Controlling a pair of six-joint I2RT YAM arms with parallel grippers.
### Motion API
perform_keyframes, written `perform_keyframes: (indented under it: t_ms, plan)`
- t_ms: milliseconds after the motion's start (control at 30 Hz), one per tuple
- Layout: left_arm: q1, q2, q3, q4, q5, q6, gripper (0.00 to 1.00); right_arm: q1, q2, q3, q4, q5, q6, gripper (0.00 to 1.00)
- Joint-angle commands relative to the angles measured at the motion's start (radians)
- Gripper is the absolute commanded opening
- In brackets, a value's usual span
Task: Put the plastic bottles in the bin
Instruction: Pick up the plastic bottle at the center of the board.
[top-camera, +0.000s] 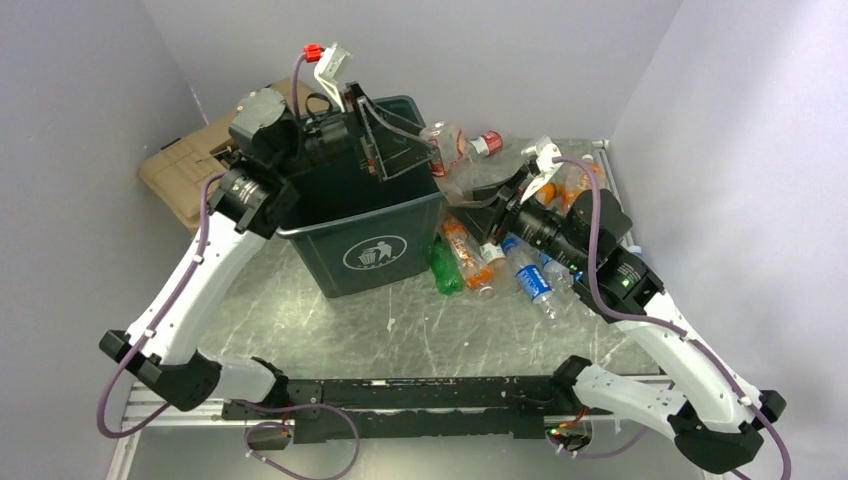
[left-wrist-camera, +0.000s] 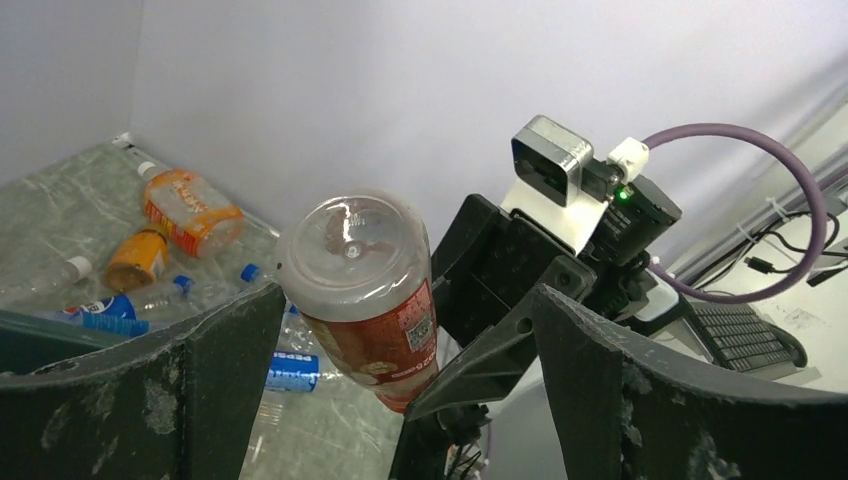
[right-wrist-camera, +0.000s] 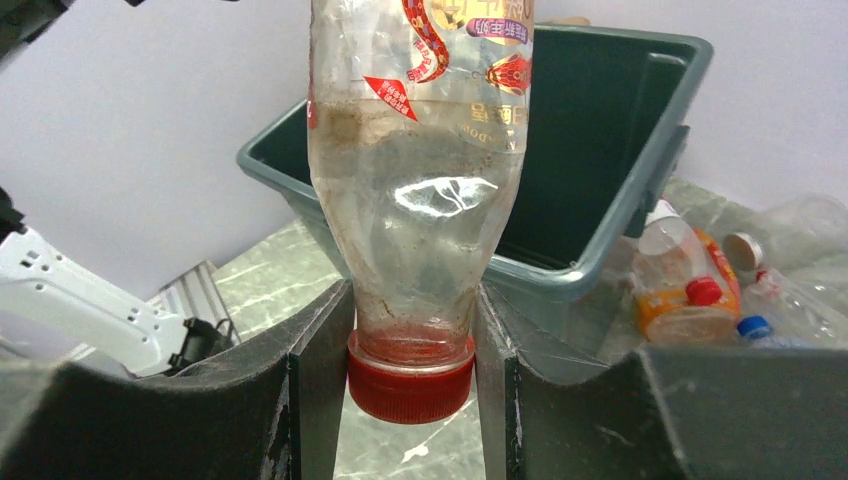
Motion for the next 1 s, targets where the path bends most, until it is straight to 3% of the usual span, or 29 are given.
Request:
perform_keyframes:
  t_ms: [0,267,400,567,800,867,933,967]
  plan:
    - [-0.004,-0.043,-0.035,0.019,0.056,-0.033,0.99,-0.002,0.013,0.037,0.099,-0.078,0.028,0.00]
    - [-0.009,-0.002,0.025,-0.096,0.061,0.016,0.95,0.001,0.076,0.094,0.053,-0.186,0.001,0.00]
    - [-0.019,0.040,0.094,-0.146,0.073,0.037,0.77,0.001,0.070,0.101,0.023,-0.198,-0.019,0.00]
    - [-0.023,0.041,0.064,-0.105,0.080,0.015,0.64,0.001,0.067,0.109,-0.007,-0.197,-0.040,0.00]
    - [-0.031,0.036,0.031,-0.084,0.100,0.002,0.34,0.001,0.058,0.099,-0.014,-0.176,-0.046,0.00]
    - [-0.032,0.031,0.027,-0.085,0.099,0.004,0.21,0.001,0.058,0.100,-0.014,-0.173,-0.043,0.00]
    - [-0.032,0.022,0.020,-0.083,0.099,0.005,0.03,0.001,0.060,0.104,-0.015,-0.177,-0.034,0.19]
    - [-0.032,0.017,0.015,-0.080,0.094,0.003,0.00,0.001,0.060,0.104,-0.012,-0.176,-0.025,0.31]
